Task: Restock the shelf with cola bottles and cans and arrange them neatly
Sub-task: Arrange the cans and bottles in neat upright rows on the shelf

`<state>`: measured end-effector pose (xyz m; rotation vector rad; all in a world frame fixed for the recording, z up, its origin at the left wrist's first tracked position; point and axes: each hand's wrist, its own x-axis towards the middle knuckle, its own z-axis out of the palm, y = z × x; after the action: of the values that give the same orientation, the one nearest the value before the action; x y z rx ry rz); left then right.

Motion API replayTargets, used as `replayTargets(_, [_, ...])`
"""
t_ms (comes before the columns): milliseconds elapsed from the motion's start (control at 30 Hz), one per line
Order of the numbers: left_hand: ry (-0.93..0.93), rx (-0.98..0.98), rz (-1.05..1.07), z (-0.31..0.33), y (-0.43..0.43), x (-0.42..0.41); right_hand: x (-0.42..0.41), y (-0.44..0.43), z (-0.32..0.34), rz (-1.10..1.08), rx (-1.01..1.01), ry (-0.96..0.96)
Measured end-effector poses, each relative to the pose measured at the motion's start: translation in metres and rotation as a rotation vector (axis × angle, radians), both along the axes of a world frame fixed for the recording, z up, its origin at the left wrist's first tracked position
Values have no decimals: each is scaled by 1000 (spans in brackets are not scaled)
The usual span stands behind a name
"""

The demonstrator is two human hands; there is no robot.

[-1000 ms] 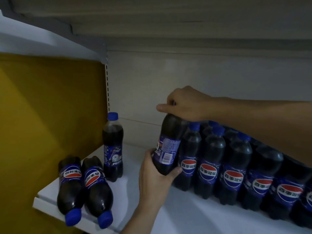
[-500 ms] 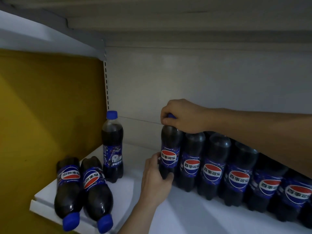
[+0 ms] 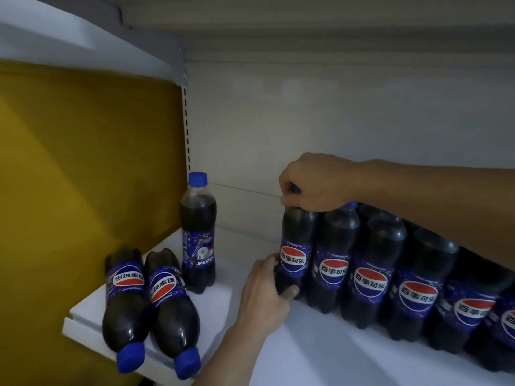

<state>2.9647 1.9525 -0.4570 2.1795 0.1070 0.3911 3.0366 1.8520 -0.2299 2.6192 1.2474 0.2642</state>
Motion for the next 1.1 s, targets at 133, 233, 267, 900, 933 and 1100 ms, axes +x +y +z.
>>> replayTargets(133, [-3, 65, 94, 29, 6, -17, -13, 52, 14, 151, 196, -59])
replayTargets(233, [-205, -32, 360, 49, 32, -36, -16, 105, 10, 316, 280, 205])
replayTargets(267, [-276, -79, 456, 53, 43, -41, -15, 118, 5, 325, 227, 255])
replayTargets(900, [-222, -1177, 440, 43, 5, 39, 62, 66, 46, 14, 331, 148])
replayTargets(933, [-207, -1172, 423, 44, 4, 44, 66, 64, 48, 14, 275, 166])
replayTargets(1100, [-103, -1285, 294, 48, 16, 73, 90, 54, 43, 16, 225, 144])
